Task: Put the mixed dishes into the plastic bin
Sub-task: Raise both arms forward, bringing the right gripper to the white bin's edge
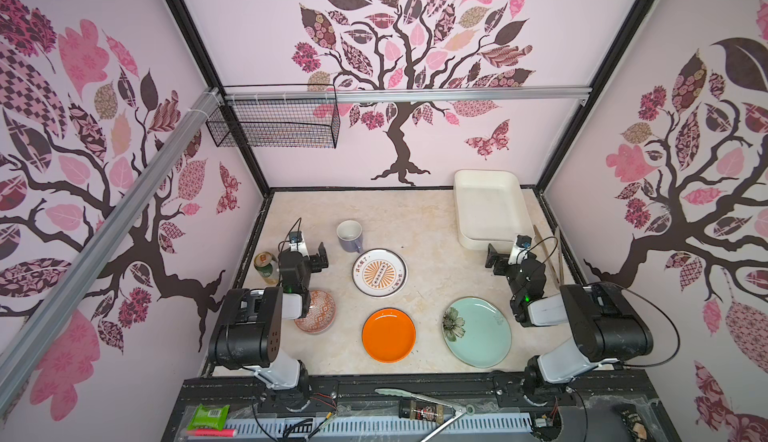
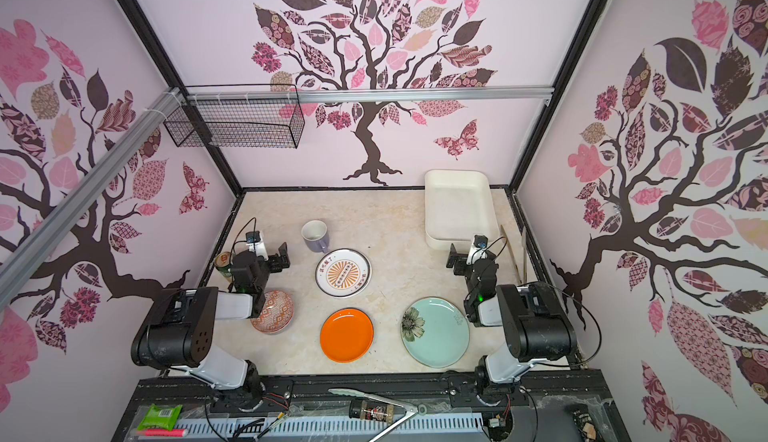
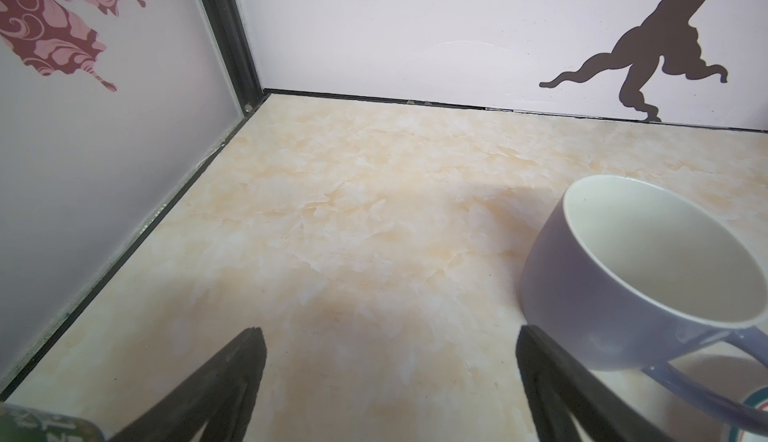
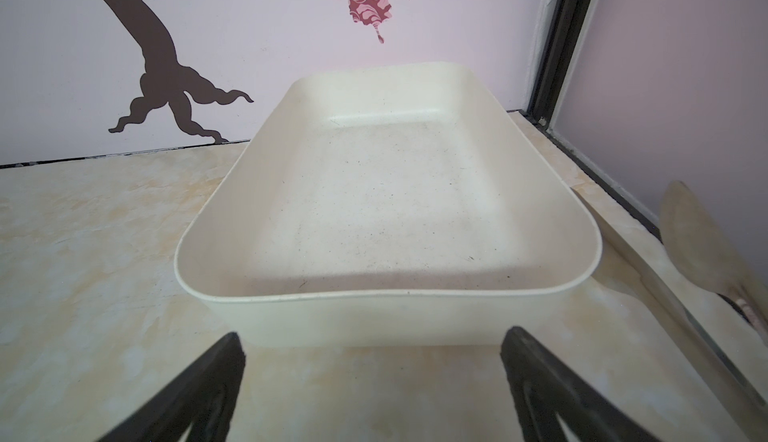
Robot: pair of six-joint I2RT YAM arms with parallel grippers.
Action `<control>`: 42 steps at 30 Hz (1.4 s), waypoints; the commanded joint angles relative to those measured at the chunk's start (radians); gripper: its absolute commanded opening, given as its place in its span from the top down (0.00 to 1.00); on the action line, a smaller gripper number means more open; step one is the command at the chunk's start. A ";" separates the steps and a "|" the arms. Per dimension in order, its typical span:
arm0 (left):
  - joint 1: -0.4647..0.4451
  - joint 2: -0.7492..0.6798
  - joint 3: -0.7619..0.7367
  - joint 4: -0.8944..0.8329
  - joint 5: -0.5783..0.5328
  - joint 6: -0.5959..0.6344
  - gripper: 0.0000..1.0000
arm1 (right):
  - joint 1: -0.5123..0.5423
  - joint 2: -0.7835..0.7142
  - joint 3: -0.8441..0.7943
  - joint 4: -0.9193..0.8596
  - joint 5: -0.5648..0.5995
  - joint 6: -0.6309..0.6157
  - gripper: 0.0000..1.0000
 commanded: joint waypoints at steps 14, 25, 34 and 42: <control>0.009 -0.026 0.001 -0.029 -0.025 -0.018 0.02 | 0.023 -0.105 0.124 -0.312 0.145 0.015 0.01; 0.014 -0.011 0.624 -0.881 0.025 -0.039 0.02 | 0.097 0.116 1.006 -1.281 0.458 0.077 0.00; -0.215 -0.043 0.879 -1.229 -0.018 -0.204 0.02 | 0.140 0.350 1.276 -1.555 0.184 0.205 0.10; -0.460 -0.155 0.803 -1.312 -0.026 -0.185 0.02 | 0.187 0.417 1.258 -1.538 0.072 0.239 0.26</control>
